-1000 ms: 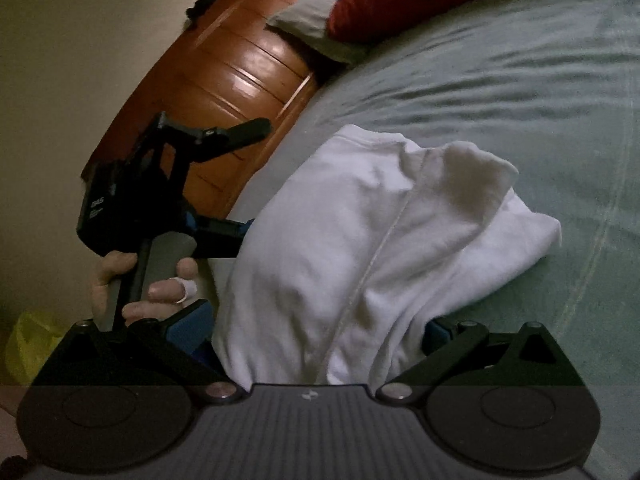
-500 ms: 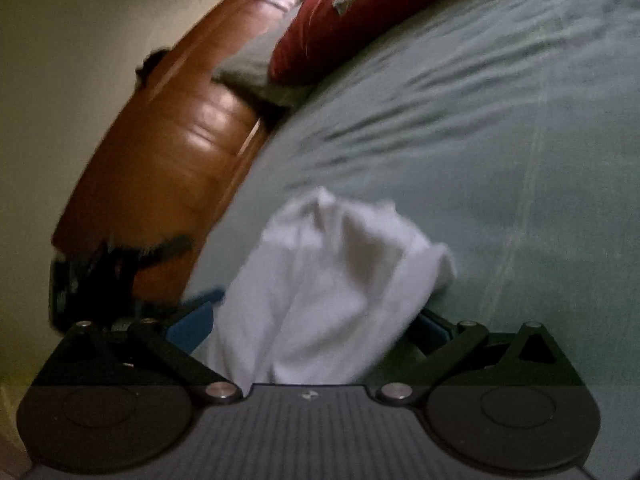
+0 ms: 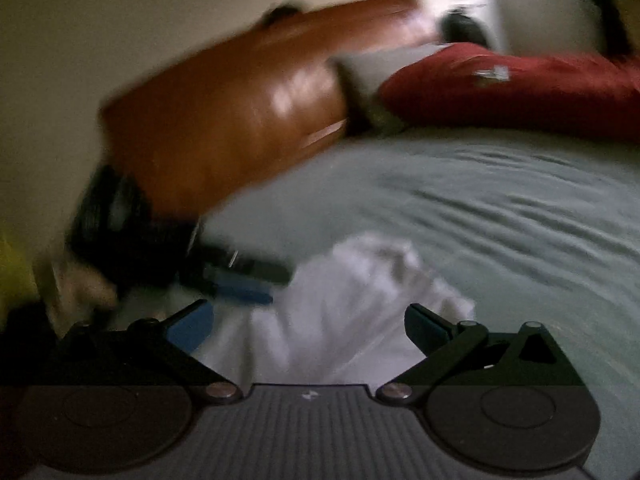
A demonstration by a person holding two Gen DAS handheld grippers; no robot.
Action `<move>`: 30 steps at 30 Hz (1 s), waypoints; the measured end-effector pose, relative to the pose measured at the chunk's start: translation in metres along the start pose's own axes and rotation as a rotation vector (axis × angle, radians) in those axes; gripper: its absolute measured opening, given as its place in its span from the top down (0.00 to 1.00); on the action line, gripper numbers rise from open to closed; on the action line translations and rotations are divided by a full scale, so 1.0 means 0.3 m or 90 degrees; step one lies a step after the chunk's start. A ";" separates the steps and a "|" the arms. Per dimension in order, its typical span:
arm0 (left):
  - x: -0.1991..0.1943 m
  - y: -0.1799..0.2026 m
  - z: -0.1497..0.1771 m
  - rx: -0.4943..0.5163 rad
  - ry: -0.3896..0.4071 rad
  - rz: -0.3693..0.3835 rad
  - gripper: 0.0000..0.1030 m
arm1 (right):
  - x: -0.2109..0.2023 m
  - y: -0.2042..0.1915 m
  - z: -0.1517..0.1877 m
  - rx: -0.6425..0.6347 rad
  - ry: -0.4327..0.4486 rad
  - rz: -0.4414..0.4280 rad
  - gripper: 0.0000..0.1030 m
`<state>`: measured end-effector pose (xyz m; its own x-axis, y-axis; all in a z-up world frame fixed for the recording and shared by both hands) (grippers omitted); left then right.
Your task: Fold clothes
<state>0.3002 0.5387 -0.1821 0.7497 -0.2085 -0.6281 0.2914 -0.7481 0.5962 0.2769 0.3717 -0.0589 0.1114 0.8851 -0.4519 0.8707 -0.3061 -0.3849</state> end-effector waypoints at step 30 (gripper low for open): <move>-0.199 -0.101 0.213 0.005 -0.030 -0.038 0.01 | 0.109 -0.285 0.271 -0.323 -0.144 -0.044 0.00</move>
Point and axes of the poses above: each gripper's, at about its wrist camera, not at the fingertips, and x roughly the way its jaws point, y to its right, z to its underside, the point moved 10 cm from there along x, roughly the way its jaws point, and after that the axes turned 3 degrees about y, right-handed, at the moved point
